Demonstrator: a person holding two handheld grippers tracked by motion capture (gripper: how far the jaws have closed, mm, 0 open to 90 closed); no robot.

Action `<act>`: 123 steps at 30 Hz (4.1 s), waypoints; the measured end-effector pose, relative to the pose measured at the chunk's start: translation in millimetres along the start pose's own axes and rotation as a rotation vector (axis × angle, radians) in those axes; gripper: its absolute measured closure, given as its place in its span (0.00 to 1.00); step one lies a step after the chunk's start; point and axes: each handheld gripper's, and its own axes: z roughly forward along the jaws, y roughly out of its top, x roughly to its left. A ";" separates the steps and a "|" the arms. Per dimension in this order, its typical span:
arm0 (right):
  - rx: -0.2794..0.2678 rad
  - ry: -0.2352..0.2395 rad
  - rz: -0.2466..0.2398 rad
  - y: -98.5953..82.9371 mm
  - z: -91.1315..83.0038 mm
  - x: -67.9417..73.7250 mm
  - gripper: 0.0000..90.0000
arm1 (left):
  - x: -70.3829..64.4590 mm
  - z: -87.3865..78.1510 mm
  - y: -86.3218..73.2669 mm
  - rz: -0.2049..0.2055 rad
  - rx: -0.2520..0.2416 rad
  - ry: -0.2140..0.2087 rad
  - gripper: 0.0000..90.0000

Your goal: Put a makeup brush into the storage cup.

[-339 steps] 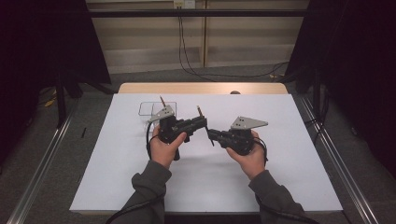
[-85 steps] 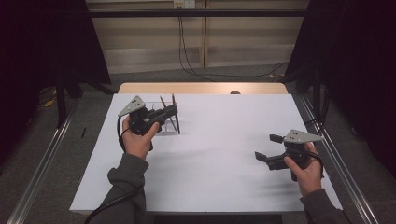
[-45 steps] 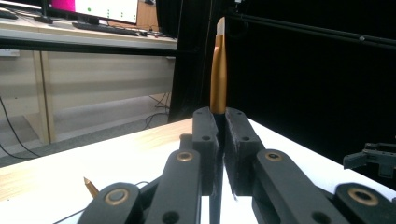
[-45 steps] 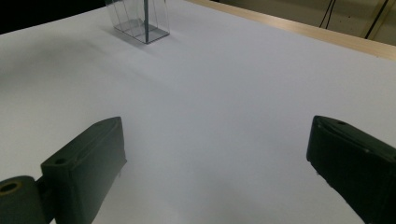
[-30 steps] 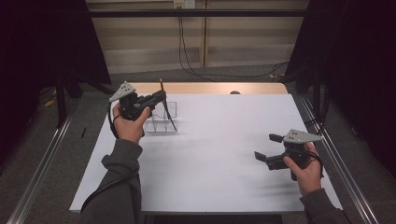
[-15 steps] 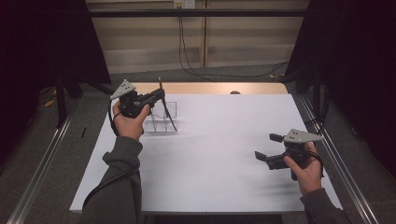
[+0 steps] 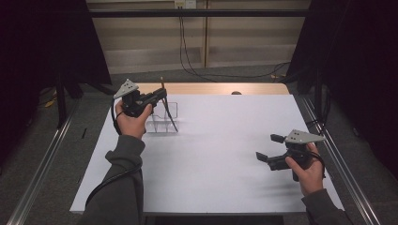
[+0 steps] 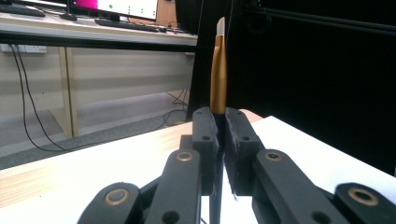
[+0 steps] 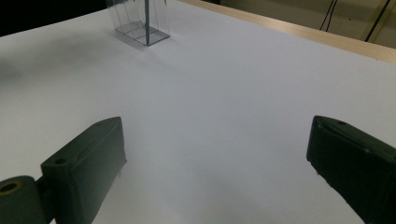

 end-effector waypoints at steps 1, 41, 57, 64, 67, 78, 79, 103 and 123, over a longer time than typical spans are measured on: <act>0.002 -0.002 0.001 0.0 -0.1 0.1 0.05 | 0.1 0.6 0.1 -0.001 -0.001 0.004 0.93; 0.001 0.008 -0.006 0.7 1.4 1.3 0.05 | 6.6 9.3 -10.9 0.026 0.016 0.044 0.93; 0.002 0.013 -0.007 0.9 1.4 1.5 0.05 | 7.7 10.1 -19.2 0.014 0.022 0.049 0.93; 0.005 0.019 -0.001 -0.7 2.4 1.4 0.05 | 6.3 12.1 -22.7 0.006 0.018 0.061 0.93; 0.006 0.019 -0.003 -0.5 2.6 1.6 0.05 | 7.0 12.2 -24.6 0.006 0.026 0.058 0.93; 0.005 0.023 -0.009 -0.7 3.5 2.2 0.05 | 8.3 14.3 -33.3 0.003 0.037 0.061 0.93; 0.008 0.024 -0.005 -1.0 3.7 2.5 0.05 | 8.1 14.1 -33.6 0.000 0.040 0.068 0.93; 0.007 0.023 -0.008 -0.6 4.1 4.4 0.05 | 6.7 17.2 -42.6 0.004 0.068 0.084 0.93; 0.012 0.027 -0.012 -0.9 5.2 5.5 0.05 | 11.3 15.2 -51.5 -0.006 0.086 0.080 0.93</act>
